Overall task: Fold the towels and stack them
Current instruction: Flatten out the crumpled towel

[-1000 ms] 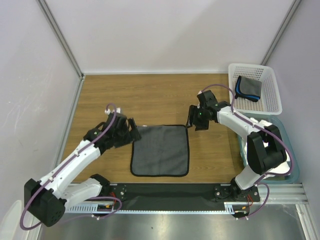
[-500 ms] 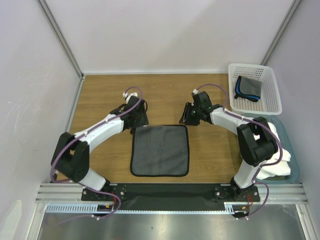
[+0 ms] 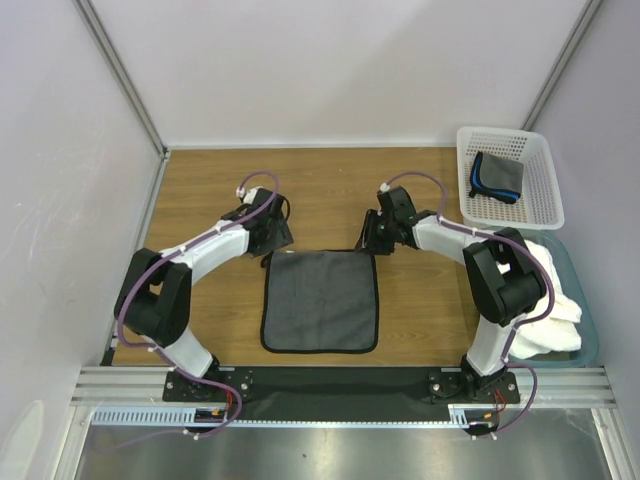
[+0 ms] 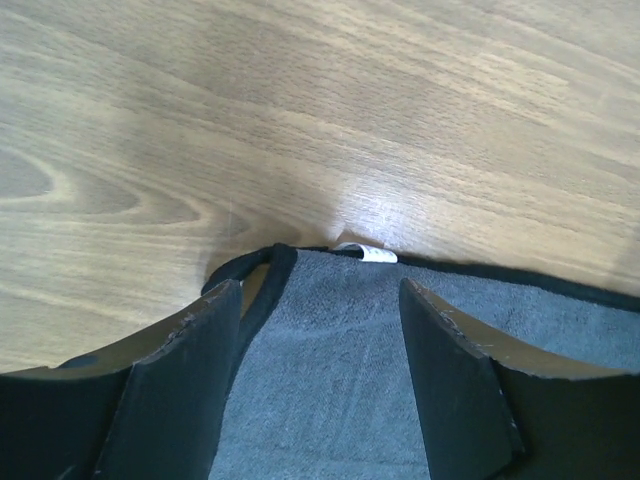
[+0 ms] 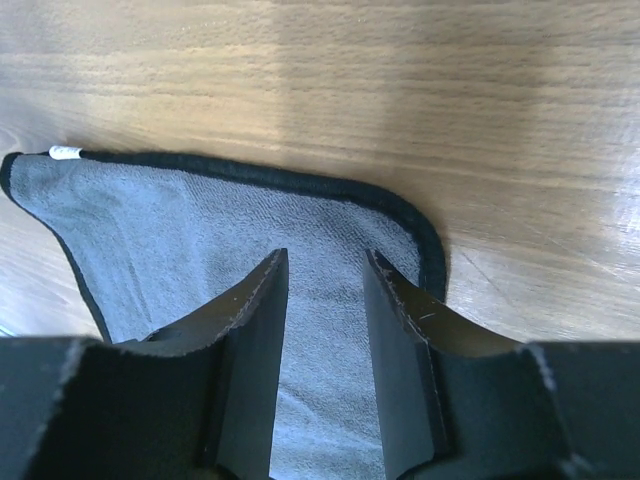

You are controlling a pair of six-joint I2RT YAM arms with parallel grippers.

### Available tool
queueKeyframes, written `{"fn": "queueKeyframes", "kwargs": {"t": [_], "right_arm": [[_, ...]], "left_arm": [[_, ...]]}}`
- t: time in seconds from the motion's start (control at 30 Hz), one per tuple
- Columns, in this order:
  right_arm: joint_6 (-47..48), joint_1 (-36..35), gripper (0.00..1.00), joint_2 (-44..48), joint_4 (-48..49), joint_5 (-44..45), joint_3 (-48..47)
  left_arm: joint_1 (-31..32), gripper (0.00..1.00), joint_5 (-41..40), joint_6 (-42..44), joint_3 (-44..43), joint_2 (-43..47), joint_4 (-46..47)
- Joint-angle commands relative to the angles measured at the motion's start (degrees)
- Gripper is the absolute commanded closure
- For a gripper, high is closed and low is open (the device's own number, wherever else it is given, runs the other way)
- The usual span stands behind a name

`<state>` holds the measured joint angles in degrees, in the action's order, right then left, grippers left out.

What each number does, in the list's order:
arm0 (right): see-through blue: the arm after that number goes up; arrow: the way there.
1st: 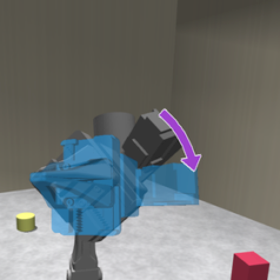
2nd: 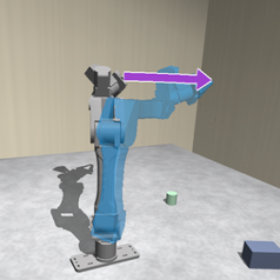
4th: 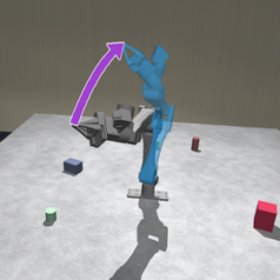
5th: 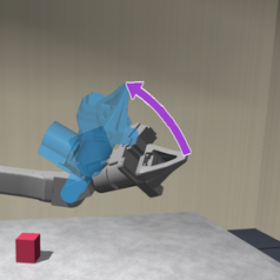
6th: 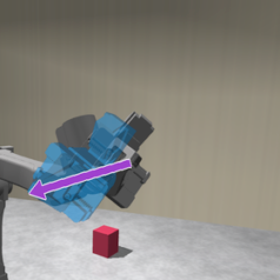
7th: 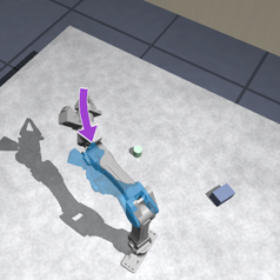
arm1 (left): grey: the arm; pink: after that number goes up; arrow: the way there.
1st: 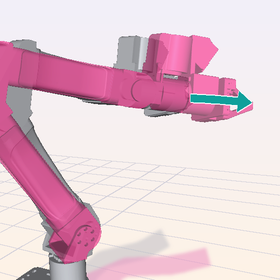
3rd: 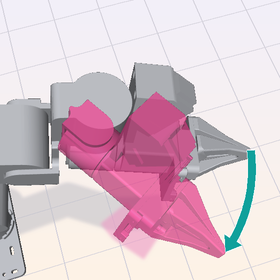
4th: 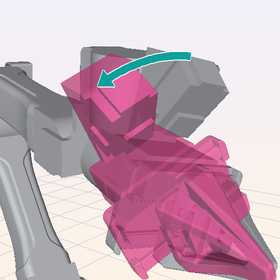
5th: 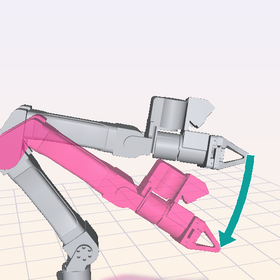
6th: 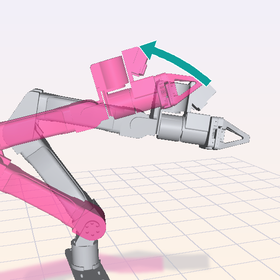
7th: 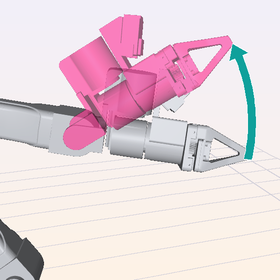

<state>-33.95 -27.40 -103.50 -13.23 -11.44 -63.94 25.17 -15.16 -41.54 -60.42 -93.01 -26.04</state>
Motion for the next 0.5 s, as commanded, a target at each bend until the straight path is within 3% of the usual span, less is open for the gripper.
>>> {"fn": "queueKeyframes", "kwargs": {"t": [0.0, 0.23, 0.33, 0.47], "right_arm": [[0.03, 0.24, 0.59, 0.49, -0.47, 1.42, -2.59], [0.47, 0.59, 0.59, 3.04, -3.9, 3.7, -2.42], [0.38, 0.68, 0.59, 4.88, -4.34, 4.85, -1.63], [0.2, 1.2, 0.59, 6.73, -4.43, 5.38, -0.48]], "left_arm": [[-0.73, 0.3, 0.92, -2.58, 0.48, -1.99, 2.13], [-1.35, 0.34, 3.11, -2.41, -0.31, -6.04, 4.51], [-1.35, 0.43, 4.25, -1.09, -0.05, -6.04, 7.13], [-1.35, 0.58, 5.05, 2.68, 5.99, -1.57, 18.18]]}}
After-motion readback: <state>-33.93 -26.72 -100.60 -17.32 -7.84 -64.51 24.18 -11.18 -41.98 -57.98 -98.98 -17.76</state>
